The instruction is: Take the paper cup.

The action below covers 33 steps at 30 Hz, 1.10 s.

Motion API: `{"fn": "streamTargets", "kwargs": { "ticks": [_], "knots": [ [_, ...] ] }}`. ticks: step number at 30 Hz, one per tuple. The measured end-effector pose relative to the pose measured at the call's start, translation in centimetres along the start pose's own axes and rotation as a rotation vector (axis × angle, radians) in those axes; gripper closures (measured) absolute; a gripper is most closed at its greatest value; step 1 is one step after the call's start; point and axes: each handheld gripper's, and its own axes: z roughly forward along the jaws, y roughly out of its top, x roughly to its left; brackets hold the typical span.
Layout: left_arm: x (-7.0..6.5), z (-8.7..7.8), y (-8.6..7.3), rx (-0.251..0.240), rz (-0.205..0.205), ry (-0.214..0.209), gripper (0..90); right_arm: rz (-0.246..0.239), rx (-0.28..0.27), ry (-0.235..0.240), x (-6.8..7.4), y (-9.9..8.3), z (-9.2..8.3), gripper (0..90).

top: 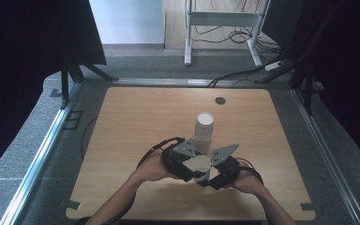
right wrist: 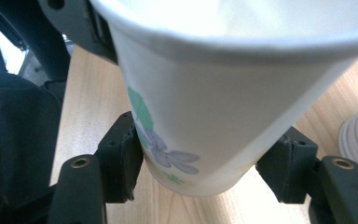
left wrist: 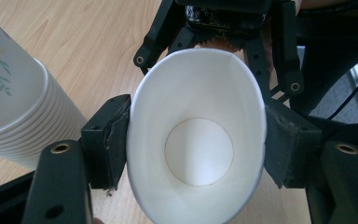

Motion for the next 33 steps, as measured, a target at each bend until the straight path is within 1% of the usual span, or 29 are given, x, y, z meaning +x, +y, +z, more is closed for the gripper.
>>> {"fn": "streamTargets", "kwargs": {
  "ticks": [1,3,5,6,9,10,11,13,17,20,21,23,24,26,29,31,33],
  "knots": [
    [0.0,0.0,0.0,0.000,0.000,0.000,31.9,0.000,0.000,0.000,0.0,0.0,0.0,36.2],
    [0.0,-0.1,0.3,0.016,0.009,0.016,32.5,0.001,-0.009,-0.010,0.0,0.0,0.0,31.6],
    [0.0,-0.1,0.3,0.024,0.012,0.021,32.7,-0.004,-0.011,-0.022,0.0,0.0,-0.1,27.6],
    [0.0,-0.1,0.4,0.036,0.017,0.028,32.7,-0.005,-0.009,-0.029,0.0,0.0,-0.1,25.8],
    [0.0,0.0,0.4,0.060,0.019,0.050,32.8,0.007,-0.009,-0.061,0.0,-0.1,-0.3,19.6],
    [0.0,0.0,0.4,0.060,0.019,0.050,32.8,0.019,-0.009,-0.073,-0.1,-0.1,-0.4,17.9],
    [0.0,0.0,0.4,0.070,0.019,0.059,32.7,0.025,-0.011,-0.080,-0.1,-0.1,-0.5,15.8],
    [0.1,0.0,0.4,0.080,0.017,0.072,32.7,0.040,-0.015,-0.096,-0.2,-0.1,-0.6,13.5],
    [0.3,0.0,0.4,0.091,0.005,0.092,32.6,0.056,-0.019,-0.122,-0.2,-0.3,-0.9,12.8],
    [0.4,-0.1,0.3,0.097,-0.001,0.103,32.6,0.063,-0.014,-0.129,-0.2,-0.4,-1.0,12.4],
    [0.6,-0.1,0.2,0.106,-0.004,0.109,32.5,0.059,-0.005,-0.143,-0.2,-0.5,-1.0,11.1],
    [0.6,-0.1,0.2,0.109,-0.014,0.117,32.5,0.065,-0.002,-0.147,-0.2,-0.6,-1.0,8.9],
    [0.7,-0.2,0.2,0.118,-0.011,0.120,32.5,0.070,0.000,-0.151,-0.1,-0.7,-1.0,7.7],
    [0.8,-0.2,0.1,0.118,-0.019,0.125,32.5,0.076,0.003,-0.159,-0.1,-0.8,-1.0,5.8],
    [0.8,-0.2,0.0,0.124,-0.022,0.134,32.5,0.086,0.010,-0.174,0.0,-1.1,-1.0,4.9],
    [0.9,-0.3,-0.1,0.127,-0.034,0.144,32.5,0.089,0.013,-0.181,0.0,-1.3,-1.1,4.5],
    [1.0,-0.4,-0.2,0.133,-0.034,0.150,32.5,0.096,0.011,-0.191,0.0,-1.5,-1.2,4.4]
  ]
}}
